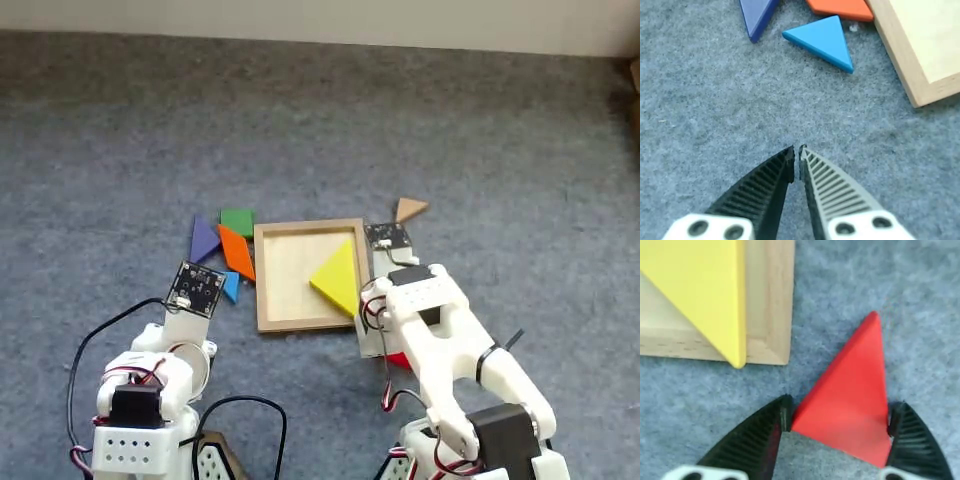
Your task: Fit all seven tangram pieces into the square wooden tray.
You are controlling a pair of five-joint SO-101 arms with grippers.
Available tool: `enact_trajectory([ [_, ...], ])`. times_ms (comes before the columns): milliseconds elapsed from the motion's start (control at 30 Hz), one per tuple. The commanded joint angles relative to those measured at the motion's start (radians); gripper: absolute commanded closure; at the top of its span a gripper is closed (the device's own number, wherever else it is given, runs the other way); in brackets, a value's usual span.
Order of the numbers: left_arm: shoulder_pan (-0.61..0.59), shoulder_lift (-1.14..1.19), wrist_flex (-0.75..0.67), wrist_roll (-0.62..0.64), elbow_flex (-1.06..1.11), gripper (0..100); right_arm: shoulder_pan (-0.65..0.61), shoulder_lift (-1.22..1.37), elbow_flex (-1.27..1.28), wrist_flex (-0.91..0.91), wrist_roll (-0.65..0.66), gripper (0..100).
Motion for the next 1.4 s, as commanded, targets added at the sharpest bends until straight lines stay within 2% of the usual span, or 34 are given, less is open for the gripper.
enact_trajectory([
  [0,0.005,-0.025,0.005,0.008,0.019,95,0.01,-0.013,-0.005,0.041,0.008,70.1],
  [300,0.005,-0.025,0.005,0.008,0.019,95,0.007,-0.013,-0.007,0.077,0.002,70.1],
  [500,0.005,-0.025,0.005,0.008,0.019,95,-0.061,-0.013,-0.005,0.102,0.002,70.0],
  [1067,0.005,-0.025,0.005,0.008,0.019,95,-0.068,-0.013,-0.007,0.148,0.008,69.8],
  [1367,0.005,-0.025,0.005,0.008,0.019,95,-0.127,-0.004,-0.007,0.15,0.008,69.8],
])
